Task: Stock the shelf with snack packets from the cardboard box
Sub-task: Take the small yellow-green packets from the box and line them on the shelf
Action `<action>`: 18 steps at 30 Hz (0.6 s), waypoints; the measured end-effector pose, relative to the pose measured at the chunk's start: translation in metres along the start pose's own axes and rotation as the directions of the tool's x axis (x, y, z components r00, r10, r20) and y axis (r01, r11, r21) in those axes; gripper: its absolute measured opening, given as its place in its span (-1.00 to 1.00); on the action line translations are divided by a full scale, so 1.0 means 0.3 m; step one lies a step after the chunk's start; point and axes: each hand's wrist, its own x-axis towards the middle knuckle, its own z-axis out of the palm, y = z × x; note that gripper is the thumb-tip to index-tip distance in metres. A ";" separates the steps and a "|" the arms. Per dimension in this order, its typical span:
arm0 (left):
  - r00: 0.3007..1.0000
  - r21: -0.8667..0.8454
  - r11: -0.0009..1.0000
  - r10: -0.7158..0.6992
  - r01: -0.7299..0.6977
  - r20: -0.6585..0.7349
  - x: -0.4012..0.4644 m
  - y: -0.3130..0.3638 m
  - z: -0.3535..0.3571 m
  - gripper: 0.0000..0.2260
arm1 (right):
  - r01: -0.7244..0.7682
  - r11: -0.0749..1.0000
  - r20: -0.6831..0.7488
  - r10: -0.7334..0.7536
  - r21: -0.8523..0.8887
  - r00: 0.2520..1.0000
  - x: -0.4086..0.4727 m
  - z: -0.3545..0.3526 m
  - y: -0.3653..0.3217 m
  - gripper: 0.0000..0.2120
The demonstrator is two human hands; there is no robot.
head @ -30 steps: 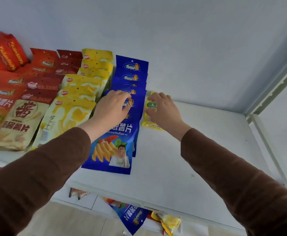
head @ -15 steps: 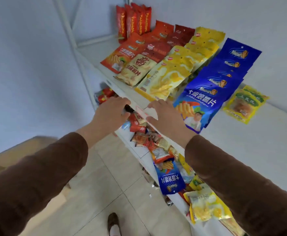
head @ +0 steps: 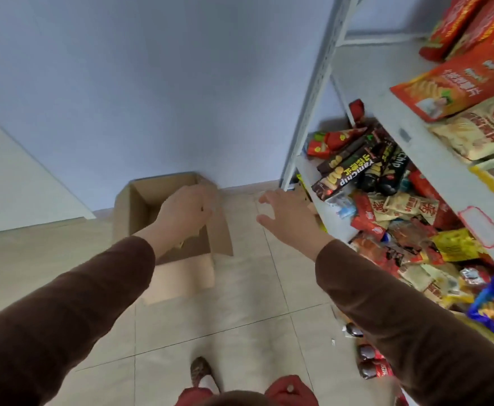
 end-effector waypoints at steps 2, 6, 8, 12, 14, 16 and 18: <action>0.998 -0.018 0.998 -0.052 0.052 0.017 -0.006 -0.175 -0.002 -0.72 | -0.001 1.000 0.059 0.000 0.031 0.998 0.097 0.092 -0.100 -0.61; 0.985 -0.025 0.988 -0.152 0.154 0.079 0.041 -0.453 0.035 -0.71 | -0.016 0.998 0.190 0.003 0.067 0.982 0.297 0.257 -0.238 -0.60; 0.973 -0.039 0.976 -0.207 0.212 0.103 0.081 -0.573 0.076 -0.70 | -0.033 0.997 0.233 0.014 0.076 0.972 0.405 0.346 -0.275 -0.63; 0.948 -0.053 0.956 -0.276 0.288 0.158 0.201 -0.794 0.182 -0.69 | -0.128 0.976 0.285 0.074 0.175 0.956 0.641 0.554 -0.305 -0.65; 0.936 -0.051 0.948 -0.301 0.315 0.181 0.279 -0.900 0.248 -0.69 | -0.196 0.951 0.315 0.115 0.239 0.942 0.772 0.678 -0.314 -0.61; 0.920 -0.054 0.935 -0.332 0.349 0.207 0.361 -1.007 0.334 -0.69 | -0.277 0.919 0.354 0.169 0.281 0.920 0.903 0.822 -0.314 -0.58; 0.906 -0.051 0.926 -0.352 0.373 0.235 0.442 -1.112 0.430 -0.69 | -0.326 0.899 0.373 0.207 0.292 0.905 1.019 0.975 -0.305 -0.52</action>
